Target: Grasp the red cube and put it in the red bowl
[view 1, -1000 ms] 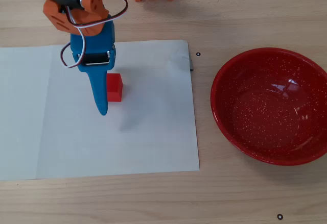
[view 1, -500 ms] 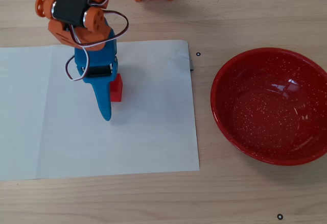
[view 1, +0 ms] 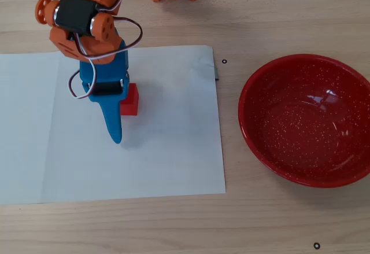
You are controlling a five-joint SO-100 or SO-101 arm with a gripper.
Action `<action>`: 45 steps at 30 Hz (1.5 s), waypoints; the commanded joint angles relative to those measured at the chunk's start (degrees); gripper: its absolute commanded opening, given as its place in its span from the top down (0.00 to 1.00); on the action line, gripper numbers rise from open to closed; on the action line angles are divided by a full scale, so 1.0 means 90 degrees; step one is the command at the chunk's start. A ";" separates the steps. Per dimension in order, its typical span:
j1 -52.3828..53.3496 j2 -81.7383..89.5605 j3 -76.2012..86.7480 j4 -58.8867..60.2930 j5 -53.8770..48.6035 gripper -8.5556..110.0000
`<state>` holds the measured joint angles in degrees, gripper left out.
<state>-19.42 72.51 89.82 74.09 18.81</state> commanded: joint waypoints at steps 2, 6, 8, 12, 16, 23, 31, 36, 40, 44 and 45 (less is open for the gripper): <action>0.0166 0.0322 -0.0605 0.0059 -0.0010 0.47; 0.0244 0.0342 -0.0605 0.0146 -0.0029 0.47; 0.0283 0.0352 -0.0605 0.0176 -0.0049 0.47; 0.0361 0.0361 -0.0605 0.0205 -0.0098 0.47; 0.0430 0.0371 -0.0605 0.0234 -0.0127 0.47; 0.0488 0.0381 -0.0596 0.0264 -0.0156 0.48; 0.0498 0.0352 -0.0615 0.0264 -0.0127 0.50; 0.0459 0.0352 -0.0654 0.0225 -0.0166 0.50; 0.0371 0.0342 -0.0703 0.0234 -0.0156 0.50; 0.0293 0.0312 -0.0703 0.0186 -0.0127 0.51; 0.0283 0.0312 -0.0713 0.0186 -0.0117 0.51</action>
<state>-15.64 72.42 89.82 75.76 18.37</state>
